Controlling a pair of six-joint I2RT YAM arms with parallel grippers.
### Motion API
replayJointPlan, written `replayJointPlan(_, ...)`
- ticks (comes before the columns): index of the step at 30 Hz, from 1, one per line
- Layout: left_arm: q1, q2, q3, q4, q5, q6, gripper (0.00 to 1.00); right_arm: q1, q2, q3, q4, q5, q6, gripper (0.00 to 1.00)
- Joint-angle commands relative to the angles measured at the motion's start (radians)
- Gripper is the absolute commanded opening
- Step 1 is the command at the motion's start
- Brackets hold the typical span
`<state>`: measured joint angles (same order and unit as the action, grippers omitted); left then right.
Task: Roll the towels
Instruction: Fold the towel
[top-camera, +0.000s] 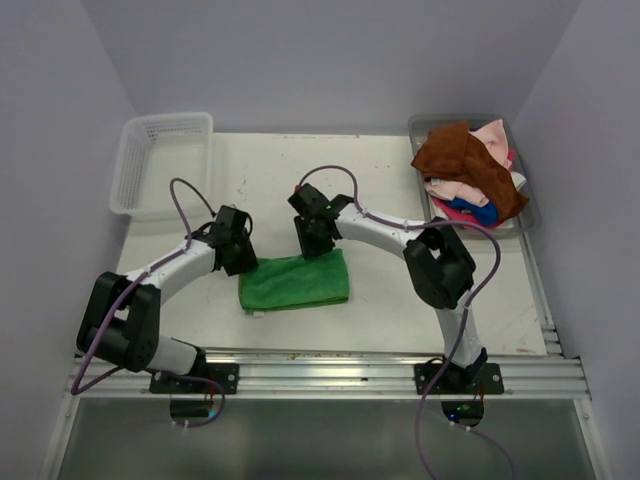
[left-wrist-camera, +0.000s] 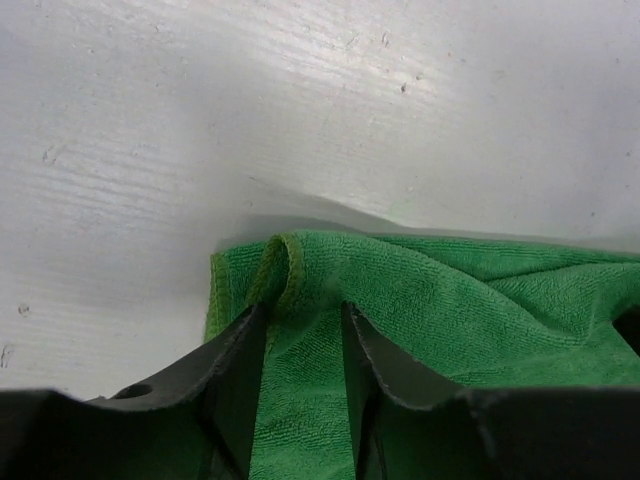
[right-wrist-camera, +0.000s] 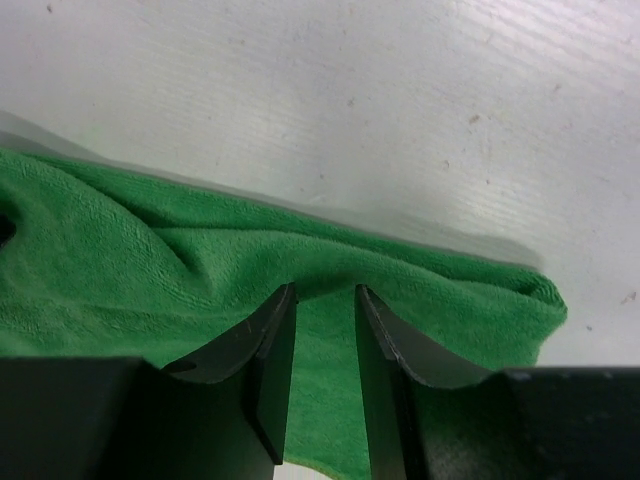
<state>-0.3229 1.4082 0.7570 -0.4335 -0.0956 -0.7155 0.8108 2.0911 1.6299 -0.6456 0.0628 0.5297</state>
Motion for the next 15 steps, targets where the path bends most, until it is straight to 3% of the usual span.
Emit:
replayJointPlan(1, 0.004, 0.037, 0.056, 0.067, -0.006, 0.034, 0.39, -0.007, -0.117, -0.040, -0.005, 0.029, -0.013, 0.34)
replayJointPlan(4, 0.004, 0.063, 0.070, 0.061, -0.016, 0.037, 0.26, -0.007, -0.147, -0.071, -0.003, 0.043, -0.013, 0.35)
replayJointPlan(5, 0.004, 0.063, 0.071, 0.058, -0.018, 0.037, 0.12, -0.009, -0.154, -0.077, -0.003, 0.048, -0.014, 0.35)
replayJointPlan(7, 0.005, 0.054, 0.077, 0.029, -0.047, 0.025, 0.00, -0.012, -0.160, -0.094, -0.002, 0.057, -0.013, 0.35)
replayJointPlan(15, 0.018, -0.081, 0.021, -0.010, -0.139, -0.029, 0.00, -0.018, -0.129, -0.087, 0.011, 0.054, -0.019, 0.34)
